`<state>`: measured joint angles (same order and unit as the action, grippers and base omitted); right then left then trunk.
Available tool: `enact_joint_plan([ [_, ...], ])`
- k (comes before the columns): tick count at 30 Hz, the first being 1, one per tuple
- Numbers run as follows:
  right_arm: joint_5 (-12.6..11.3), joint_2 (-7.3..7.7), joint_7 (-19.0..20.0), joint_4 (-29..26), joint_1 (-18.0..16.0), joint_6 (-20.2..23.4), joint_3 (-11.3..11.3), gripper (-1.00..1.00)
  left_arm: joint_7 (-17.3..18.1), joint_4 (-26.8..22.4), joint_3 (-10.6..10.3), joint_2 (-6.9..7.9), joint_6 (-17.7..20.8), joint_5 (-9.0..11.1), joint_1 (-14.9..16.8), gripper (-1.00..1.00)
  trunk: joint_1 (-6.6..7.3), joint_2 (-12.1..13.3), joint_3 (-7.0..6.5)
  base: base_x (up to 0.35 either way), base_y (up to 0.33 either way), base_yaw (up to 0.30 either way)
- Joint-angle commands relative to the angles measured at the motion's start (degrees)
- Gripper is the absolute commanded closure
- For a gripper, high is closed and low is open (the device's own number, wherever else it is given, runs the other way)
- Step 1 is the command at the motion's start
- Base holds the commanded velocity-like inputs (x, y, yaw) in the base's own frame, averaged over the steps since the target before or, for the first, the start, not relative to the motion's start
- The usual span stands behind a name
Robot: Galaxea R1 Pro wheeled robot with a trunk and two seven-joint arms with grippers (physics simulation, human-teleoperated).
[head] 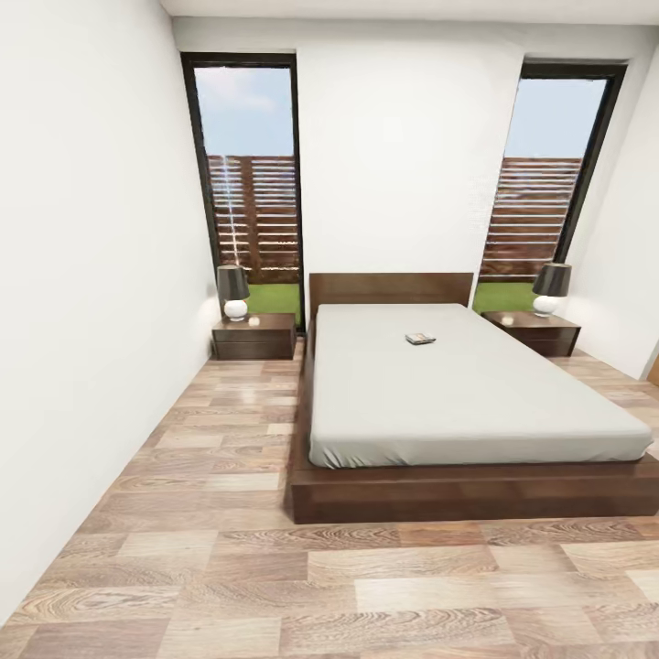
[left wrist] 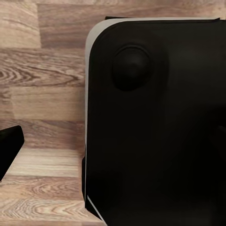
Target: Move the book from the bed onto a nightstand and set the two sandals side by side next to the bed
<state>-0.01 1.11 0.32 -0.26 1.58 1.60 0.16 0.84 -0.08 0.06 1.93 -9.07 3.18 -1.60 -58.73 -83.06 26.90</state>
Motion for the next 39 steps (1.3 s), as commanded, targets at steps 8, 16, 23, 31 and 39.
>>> enact_joint_plan([
  [8, -0.01, 0.03, 0.03, -0.15, 0.01, 0.16, 0.05, -1.0, 0.05, -0.01, -0.07, 0.0, -0.15, 0.33, 0.0, -1.0, 0.0, -0.02, 0.03, 0.0, 0.06, 0.0],
  [16, -0.06, 0.03, 0.03, -0.18, -0.1, 0.16, 0.02, -1.0, -0.07, -0.01, -0.07, 0.0, -0.15, 0.33, 0.02, -1.0, 0.0, -0.02, 0.03, 0.0, 0.014, 0.0],
  [23, -0.07, 0.11, 0.03, -0.18, -0.16, 0.16, 0.02, -1.0, -0.02, -0.01, 0.09, 0.18, -0.12, 0.4, 0.02, -1.0, 0.0, -0.02, 0.03, 0.0, 0.007, 0.0],
  [31, -0.08, 0.12, 0.03, -0.18, -0.17, 0.16, 0.02, -1.0, 0.16, -0.01, 0.16, 0.32, -0.08, 0.42, 0.04, -1.0, 0.0, -0.02, 0.03, 0.0, 0.143, 0.0],
  [39, -0.08, 0.18, 0.03, -0.17, -0.17, 0.16, 0.02, -1.0, 0.18, -0.01, 0.13, 0.34, -0.07, 0.39, 0.07, -1.0, 0.0, -0.02, 0.03, 0.049, 0.229, 0.0],
])
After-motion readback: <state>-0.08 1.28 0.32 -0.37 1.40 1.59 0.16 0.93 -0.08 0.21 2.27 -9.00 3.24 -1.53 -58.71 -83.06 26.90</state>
